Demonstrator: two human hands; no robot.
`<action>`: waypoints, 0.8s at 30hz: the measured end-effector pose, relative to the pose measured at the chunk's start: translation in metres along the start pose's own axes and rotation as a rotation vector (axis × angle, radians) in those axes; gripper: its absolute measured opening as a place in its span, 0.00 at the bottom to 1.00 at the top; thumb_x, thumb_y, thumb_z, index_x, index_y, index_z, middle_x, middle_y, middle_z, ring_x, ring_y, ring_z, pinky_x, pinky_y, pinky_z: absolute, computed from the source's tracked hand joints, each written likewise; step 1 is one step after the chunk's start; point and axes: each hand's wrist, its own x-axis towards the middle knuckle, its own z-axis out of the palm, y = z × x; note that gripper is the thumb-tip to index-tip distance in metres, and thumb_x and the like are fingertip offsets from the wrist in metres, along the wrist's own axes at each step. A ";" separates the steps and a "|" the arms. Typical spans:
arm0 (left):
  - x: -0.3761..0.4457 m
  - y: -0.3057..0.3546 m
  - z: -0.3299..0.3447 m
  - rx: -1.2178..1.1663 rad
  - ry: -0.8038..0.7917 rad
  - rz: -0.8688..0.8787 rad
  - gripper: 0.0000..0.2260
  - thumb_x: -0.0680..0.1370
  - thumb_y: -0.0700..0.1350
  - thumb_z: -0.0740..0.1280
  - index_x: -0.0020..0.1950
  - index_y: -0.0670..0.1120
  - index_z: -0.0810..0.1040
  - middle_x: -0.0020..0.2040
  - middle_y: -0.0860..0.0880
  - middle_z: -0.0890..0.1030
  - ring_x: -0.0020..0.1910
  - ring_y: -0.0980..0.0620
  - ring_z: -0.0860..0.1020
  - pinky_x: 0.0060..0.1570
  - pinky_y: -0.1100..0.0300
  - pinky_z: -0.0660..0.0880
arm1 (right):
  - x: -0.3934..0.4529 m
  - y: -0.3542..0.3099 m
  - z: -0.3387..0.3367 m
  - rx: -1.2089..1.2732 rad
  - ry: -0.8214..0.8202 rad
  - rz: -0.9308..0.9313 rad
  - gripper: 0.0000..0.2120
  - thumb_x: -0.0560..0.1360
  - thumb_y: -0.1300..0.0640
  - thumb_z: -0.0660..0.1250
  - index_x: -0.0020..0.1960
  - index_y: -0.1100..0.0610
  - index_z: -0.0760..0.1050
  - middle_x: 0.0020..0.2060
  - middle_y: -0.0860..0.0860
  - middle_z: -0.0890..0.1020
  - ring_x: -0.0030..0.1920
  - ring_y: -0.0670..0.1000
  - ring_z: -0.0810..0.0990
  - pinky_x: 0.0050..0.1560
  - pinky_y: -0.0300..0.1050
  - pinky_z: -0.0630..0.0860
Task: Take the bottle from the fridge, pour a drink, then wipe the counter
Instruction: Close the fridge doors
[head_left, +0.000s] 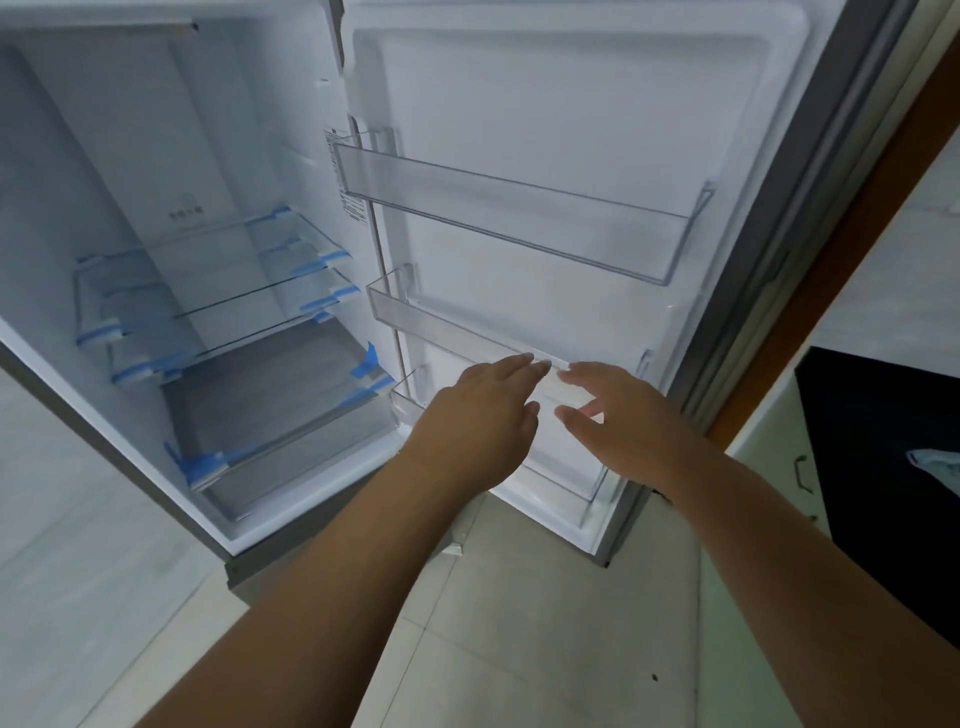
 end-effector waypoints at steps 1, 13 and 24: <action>-0.001 0.004 0.004 0.001 0.001 0.008 0.24 0.87 0.51 0.58 0.83 0.56 0.60 0.83 0.55 0.62 0.81 0.49 0.62 0.75 0.45 0.65 | -0.008 -0.002 -0.003 0.047 0.034 -0.034 0.20 0.82 0.44 0.66 0.73 0.45 0.73 0.72 0.42 0.75 0.53 0.41 0.82 0.50 0.28 0.72; -0.028 0.002 0.038 -0.067 0.084 -0.089 0.21 0.79 0.66 0.65 0.66 0.55 0.71 0.75 0.54 0.71 0.80 0.55 0.62 0.66 0.52 0.72 | -0.069 -0.001 -0.022 -0.156 0.727 -0.413 0.19 0.82 0.52 0.67 0.33 0.54 0.72 0.27 0.43 0.65 0.28 0.45 0.63 0.36 0.36 0.57; -0.092 -0.046 0.011 -0.152 0.148 -0.267 0.23 0.75 0.61 0.72 0.65 0.55 0.69 0.69 0.59 0.73 0.64 0.54 0.76 0.55 0.53 0.76 | -0.067 -0.031 -0.002 0.011 0.774 -0.430 0.15 0.78 0.48 0.73 0.41 0.58 0.75 0.36 0.50 0.74 0.40 0.50 0.72 0.40 0.42 0.68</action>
